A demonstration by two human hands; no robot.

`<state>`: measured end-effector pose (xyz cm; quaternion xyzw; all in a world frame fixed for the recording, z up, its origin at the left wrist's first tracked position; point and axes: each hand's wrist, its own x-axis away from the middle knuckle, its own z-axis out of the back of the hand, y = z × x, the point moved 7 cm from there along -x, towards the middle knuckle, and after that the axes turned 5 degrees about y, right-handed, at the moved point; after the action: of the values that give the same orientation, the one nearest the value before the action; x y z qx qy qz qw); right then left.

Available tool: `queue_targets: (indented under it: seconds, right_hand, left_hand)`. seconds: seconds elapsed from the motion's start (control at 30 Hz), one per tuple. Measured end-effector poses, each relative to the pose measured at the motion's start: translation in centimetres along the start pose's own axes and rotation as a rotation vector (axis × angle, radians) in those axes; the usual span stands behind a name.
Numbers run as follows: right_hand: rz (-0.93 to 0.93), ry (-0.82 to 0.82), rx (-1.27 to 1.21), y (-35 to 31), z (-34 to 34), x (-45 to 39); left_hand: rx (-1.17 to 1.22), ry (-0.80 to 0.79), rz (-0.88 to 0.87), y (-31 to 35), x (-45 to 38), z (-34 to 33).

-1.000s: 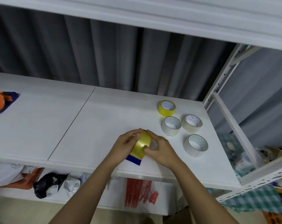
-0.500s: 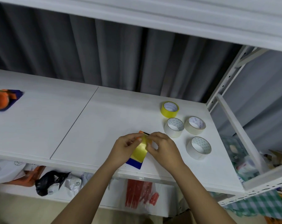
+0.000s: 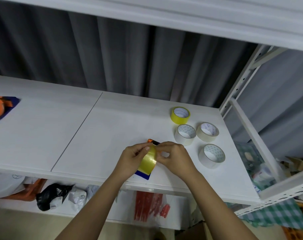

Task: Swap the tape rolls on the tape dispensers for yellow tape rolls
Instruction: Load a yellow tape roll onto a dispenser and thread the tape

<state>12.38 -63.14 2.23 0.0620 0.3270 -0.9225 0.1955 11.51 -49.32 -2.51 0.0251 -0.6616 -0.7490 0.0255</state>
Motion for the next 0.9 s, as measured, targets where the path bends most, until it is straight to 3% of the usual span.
queue_targets:
  seconds: [0.3, 0.47, 0.63, 0.9]
  right_hand:
    - [-0.079, 0.032, -0.111, 1.3, 0.0, -0.8]
    - [-0.149, 0.041, -0.274, 1.6, 0.0, -0.5]
    - [-0.223, -0.106, -0.312, 1.8, 0.0, -1.5]
    - [-0.388, -0.306, -0.607, 2.4, 0.3, -1.2]
  left_hand:
    - [-0.029, -0.081, -0.043, 1.1, 0.4, -0.6]
    - [-0.095, -0.257, 0.001, 1.0, 0.5, -1.1]
    - [-0.176, -0.277, -0.042, 1.8, 0.6, -0.9]
    - [-0.261, -0.272, -0.112, 3.5, 0.5, -0.2]
